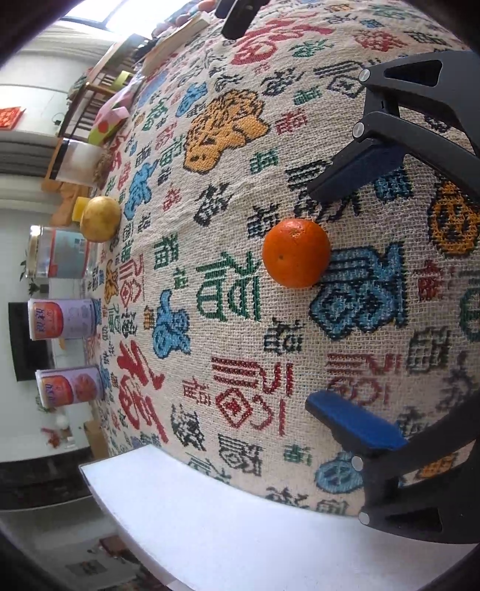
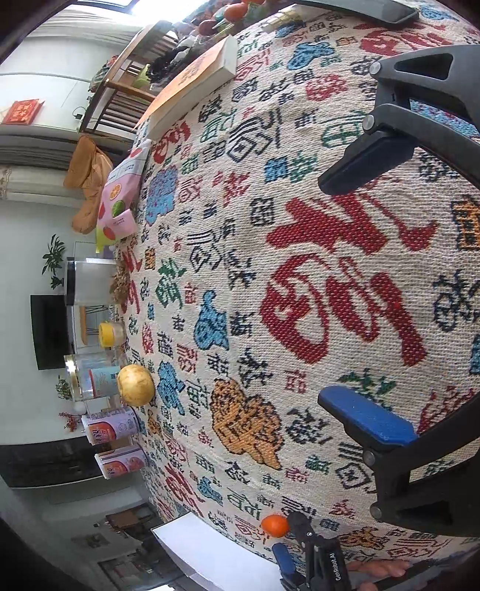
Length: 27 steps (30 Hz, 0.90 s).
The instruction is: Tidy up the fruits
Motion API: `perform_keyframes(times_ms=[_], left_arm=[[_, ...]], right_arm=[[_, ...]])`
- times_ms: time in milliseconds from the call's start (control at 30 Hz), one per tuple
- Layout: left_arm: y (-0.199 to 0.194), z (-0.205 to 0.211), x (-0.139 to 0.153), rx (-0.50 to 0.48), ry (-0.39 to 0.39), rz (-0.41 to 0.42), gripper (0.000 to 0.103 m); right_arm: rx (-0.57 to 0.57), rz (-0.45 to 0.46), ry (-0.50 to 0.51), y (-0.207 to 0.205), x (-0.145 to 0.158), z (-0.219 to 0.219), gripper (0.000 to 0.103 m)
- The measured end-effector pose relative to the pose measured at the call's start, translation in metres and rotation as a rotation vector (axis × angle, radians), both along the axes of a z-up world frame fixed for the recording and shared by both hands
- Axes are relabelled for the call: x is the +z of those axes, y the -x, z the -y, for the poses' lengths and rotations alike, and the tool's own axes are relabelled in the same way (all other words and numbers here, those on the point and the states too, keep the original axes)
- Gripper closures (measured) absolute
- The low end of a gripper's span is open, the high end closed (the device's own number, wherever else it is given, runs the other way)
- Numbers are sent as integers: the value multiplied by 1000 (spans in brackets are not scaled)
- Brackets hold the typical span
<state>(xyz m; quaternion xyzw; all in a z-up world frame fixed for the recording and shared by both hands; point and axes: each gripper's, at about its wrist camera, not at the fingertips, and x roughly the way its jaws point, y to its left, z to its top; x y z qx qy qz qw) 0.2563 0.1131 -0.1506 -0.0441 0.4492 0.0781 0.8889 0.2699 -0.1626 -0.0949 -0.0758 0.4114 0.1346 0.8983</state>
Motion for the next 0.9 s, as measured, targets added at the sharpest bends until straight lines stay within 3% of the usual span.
perform_keyframes(times_ms=[67,167,367,400,500,700,900], left_arm=[[0,0,0,0,1,0,1],[0,0,0,0,5,1,1],[-1,1,0,1,0,-1,1],[-1,1,0,1,0,-1,1],[-1,1,0,1,2,-1,1],[-2,0,-1,1,3,-1,1],[-1,0,-1,1,1,0,1]], right_arm=[[91,43,-51,-37,14,-38,0],[166,-19,-145,-107,11,-91,1],[119,-113,-206,-208,-13,-161,5],[120,-126,-204,-217,-16,-170,9],[120,-179,-182,-237,-30,-187,38],[104,-148,-205,-204,-20,-164,40],[142,-150,-179,-95,10,-98,40]])
